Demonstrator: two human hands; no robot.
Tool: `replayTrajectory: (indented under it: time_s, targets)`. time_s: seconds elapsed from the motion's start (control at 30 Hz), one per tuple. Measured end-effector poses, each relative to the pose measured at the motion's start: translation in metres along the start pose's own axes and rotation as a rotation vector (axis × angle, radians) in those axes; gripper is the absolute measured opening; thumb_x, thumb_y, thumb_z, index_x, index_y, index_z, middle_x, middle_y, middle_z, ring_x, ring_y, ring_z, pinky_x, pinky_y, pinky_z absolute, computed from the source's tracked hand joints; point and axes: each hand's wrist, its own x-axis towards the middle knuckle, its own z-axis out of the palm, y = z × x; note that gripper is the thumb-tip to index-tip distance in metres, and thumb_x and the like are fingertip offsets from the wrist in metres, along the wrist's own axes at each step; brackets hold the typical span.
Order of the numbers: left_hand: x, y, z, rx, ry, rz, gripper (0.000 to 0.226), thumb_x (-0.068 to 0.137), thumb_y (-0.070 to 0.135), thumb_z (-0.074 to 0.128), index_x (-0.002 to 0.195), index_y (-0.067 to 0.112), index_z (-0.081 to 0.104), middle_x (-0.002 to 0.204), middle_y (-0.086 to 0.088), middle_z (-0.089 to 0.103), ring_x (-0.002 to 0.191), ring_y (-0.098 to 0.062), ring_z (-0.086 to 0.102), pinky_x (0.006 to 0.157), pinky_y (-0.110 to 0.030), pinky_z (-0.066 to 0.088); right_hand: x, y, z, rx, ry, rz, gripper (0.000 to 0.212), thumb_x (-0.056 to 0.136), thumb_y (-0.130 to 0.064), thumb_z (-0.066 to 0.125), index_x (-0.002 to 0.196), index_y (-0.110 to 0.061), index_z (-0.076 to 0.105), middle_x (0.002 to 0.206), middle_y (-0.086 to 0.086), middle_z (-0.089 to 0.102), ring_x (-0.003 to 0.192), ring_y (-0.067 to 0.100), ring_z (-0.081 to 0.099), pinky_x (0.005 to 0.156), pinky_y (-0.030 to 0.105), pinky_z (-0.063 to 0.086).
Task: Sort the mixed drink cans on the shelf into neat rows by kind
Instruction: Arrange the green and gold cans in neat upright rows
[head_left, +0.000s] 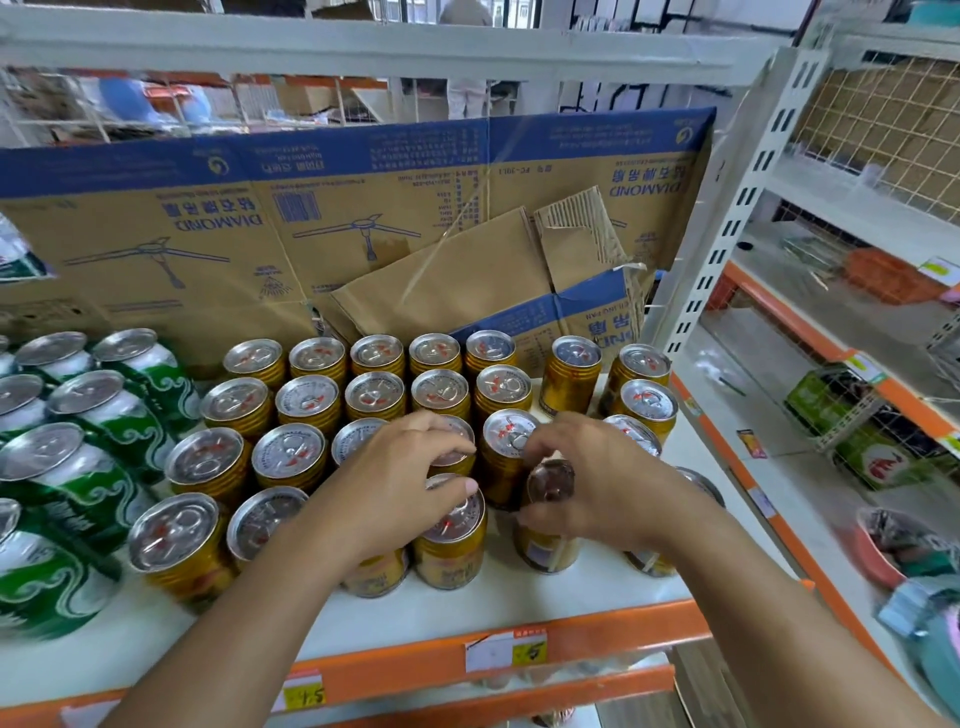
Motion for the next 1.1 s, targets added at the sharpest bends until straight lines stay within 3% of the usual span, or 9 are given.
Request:
replayTrajectory:
  time_s: [0.1, 0.23, 0.33, 0.4, 0.47, 0.53, 0.73, 0.93, 1.1]
  targets:
    - [-0.005, 0.001, 0.0, 0.019, -0.019, -0.012, 0.041, 0.09, 0.044, 0.061, 0.13, 0.034, 0.056, 0.131, 0.018, 0.045, 0.117, -0.001, 0.04, 0.095, -0.025, 0.037, 0.003, -0.003, 0.006, -0.189, 0.039, 0.13, 0.067, 0.071, -0.056, 0.075, 0.124, -0.023, 0.049, 0.117, 0.0, 0.054, 0.103, 0.02, 0.054, 0.079, 0.034, 0.051]
    - [-0.011, 0.001, 0.0, 0.045, -0.059, -0.032, 0.045, 0.088, 0.048, 0.061, 0.13, 0.033, 0.056, 0.129, 0.017, 0.044, 0.117, -0.005, 0.041, 0.093, -0.027, 0.039, -0.002, -0.004, -0.002, -0.11, -0.079, 0.053, 0.063, 0.072, -0.023, 0.077, 0.127, -0.026, 0.047, 0.121, -0.004, 0.053, 0.102, 0.018, 0.053, 0.081, 0.033, 0.054]
    - [-0.012, 0.001, -0.001, 0.056, -0.073, -0.031, 0.047, 0.087, 0.047, 0.063, 0.131, 0.031, 0.056, 0.132, 0.014, 0.045, 0.119, -0.007, 0.042, 0.097, -0.03, 0.041, -0.01, 0.0, -0.004, -0.029, -0.108, -0.005, 0.055, 0.074, -0.013, 0.074, 0.122, -0.031, 0.052, 0.114, -0.015, 0.049, 0.105, 0.012, 0.051, 0.085, 0.028, 0.051]
    - [-0.012, 0.002, -0.001, 0.062, -0.079, -0.026, 0.048, 0.087, 0.047, 0.063, 0.131, 0.03, 0.056, 0.132, 0.013, 0.046, 0.12, -0.008, 0.041, 0.099, -0.032, 0.041, -0.011, 0.002, -0.001, 0.017, -0.053, 0.008, 0.052, 0.074, -0.024, 0.076, 0.121, -0.032, 0.054, 0.114, -0.015, 0.049, 0.106, 0.01, 0.052, 0.085, 0.026, 0.05]
    - [-0.013, 0.003, -0.001, 0.066, -0.082, -0.025, 0.048, 0.087, 0.048, 0.062, 0.132, 0.03, 0.056, 0.132, 0.013, 0.045, 0.119, -0.007, 0.041, 0.098, -0.032, 0.041, -0.01, 0.001, 0.003, -0.038, 0.016, 0.109, 0.062, 0.071, -0.045, 0.078, 0.124, -0.029, 0.05, 0.119, -0.008, 0.05, 0.105, 0.015, 0.052, 0.083, 0.03, 0.051]
    - [-0.014, 0.003, -0.002, 0.068, -0.09, -0.022, 0.05, 0.087, 0.049, 0.063, 0.132, 0.031, 0.055, 0.132, 0.013, 0.045, 0.119, -0.007, 0.041, 0.098, -0.033, 0.041, -0.007, 0.0, 0.007, -0.127, 0.053, 0.189, 0.069, 0.069, -0.053, 0.077, 0.124, -0.024, 0.047, 0.119, -0.001, 0.054, 0.097, 0.018, 0.053, 0.075, 0.031, 0.049]
    - [-0.017, 0.001, -0.005, 0.061, -0.131, 0.0, 0.058, 0.086, 0.052, 0.062, 0.138, 0.03, 0.049, 0.137, 0.014, 0.041, 0.124, -0.008, 0.039, 0.101, -0.032, 0.039, -0.008, -0.005, 0.008, -0.028, 0.055, 0.138, 0.067, 0.066, -0.037, 0.081, 0.123, -0.025, 0.048, 0.105, 0.0, 0.059, 0.087, 0.019, 0.058, 0.073, 0.038, 0.056]
    - [-0.019, -0.002, 0.001, 0.146, -0.172, 0.003, 0.091, 0.075, 0.058, 0.071, 0.15, 0.029, 0.028, 0.144, 0.015, 0.027, 0.134, -0.008, 0.021, 0.112, -0.03, 0.023, -0.002, -0.014, 0.014, -0.05, 0.06, 0.011, 0.062, 0.067, -0.033, 0.081, 0.12, -0.024, 0.05, 0.108, -0.003, 0.057, 0.088, 0.019, 0.055, 0.07, 0.034, 0.052]
    - [-0.018, -0.002, 0.003, 0.151, -0.135, 0.014, 0.083, 0.074, 0.057, 0.073, 0.143, 0.032, 0.036, 0.139, 0.016, 0.029, 0.132, -0.007, 0.022, 0.11, -0.029, 0.025, -0.002, -0.012, 0.015, -0.027, 0.089, -0.044, 0.052, 0.068, -0.032, 0.081, 0.111, -0.023, 0.053, 0.108, -0.005, 0.05, 0.09, 0.018, 0.052, 0.072, 0.034, 0.052]
